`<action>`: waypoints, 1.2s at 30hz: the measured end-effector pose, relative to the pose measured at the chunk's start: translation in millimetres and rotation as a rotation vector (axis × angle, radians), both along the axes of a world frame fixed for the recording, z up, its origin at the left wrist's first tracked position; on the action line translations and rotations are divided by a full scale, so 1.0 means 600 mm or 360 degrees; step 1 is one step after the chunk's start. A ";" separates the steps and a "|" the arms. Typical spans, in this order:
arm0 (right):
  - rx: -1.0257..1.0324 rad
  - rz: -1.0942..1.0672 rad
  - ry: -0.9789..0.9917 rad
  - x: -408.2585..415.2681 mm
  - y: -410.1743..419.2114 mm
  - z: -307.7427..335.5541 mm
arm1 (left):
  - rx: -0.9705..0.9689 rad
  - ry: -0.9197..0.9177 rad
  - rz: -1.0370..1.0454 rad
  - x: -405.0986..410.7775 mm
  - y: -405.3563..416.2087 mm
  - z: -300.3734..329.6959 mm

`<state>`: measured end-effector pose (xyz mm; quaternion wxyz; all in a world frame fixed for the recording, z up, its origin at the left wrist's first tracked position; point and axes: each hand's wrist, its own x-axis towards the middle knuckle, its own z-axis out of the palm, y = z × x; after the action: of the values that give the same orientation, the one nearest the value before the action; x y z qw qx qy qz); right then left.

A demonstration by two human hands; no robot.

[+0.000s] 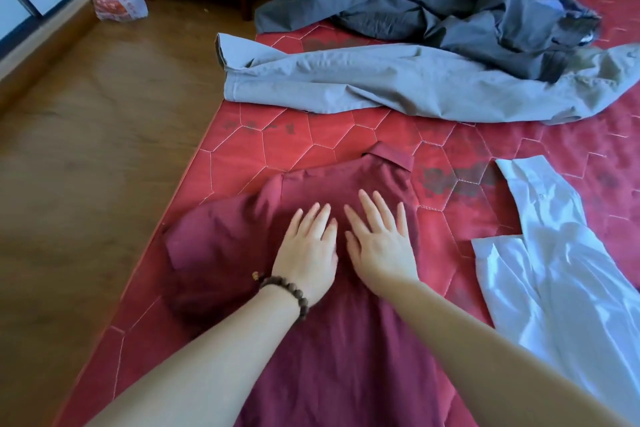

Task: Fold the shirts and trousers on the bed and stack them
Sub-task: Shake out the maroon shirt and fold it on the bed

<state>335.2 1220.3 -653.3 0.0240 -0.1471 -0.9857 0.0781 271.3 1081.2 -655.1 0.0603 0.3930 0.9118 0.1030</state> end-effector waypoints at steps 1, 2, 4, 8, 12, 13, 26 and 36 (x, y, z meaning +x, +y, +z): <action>-0.0012 0.0044 -0.0043 0.032 -0.026 -0.005 | -0.0059 -0.0003 -0.0071 0.037 -0.016 -0.005; -0.0020 0.0056 -0.0101 0.061 -0.049 -0.010 | -0.0149 -0.0035 -0.0105 0.071 -0.030 -0.011; -0.0046 -0.0004 -0.0184 0.111 -0.088 -0.019 | -0.0258 -0.0069 -0.0066 0.125 -0.057 -0.013; -0.0091 -0.0152 -0.0220 0.191 -0.138 -0.032 | -0.0193 -0.0064 0.0065 0.202 -0.103 -0.008; -0.0103 -0.0187 -0.0240 0.272 -0.179 -0.033 | -0.0215 -0.0124 0.0064 0.270 -0.157 -0.018; -0.0093 -0.0192 -0.0248 0.294 -0.191 -0.032 | -0.0229 -0.0130 0.0050 0.288 -0.171 -0.019; 0.0008 -0.0188 -0.0269 0.533 -0.299 -0.035 | -0.0306 -0.0058 -0.0021 0.493 -0.329 -0.024; -0.0012 -0.0505 -0.0323 0.607 -0.285 -0.019 | -0.0302 -0.0021 0.0430 0.508 -0.396 -0.013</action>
<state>699.6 1049.3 -664.9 -0.0642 -0.3081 -0.9472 0.0618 576.0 843.8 -663.0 0.0887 0.2586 0.9615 0.0261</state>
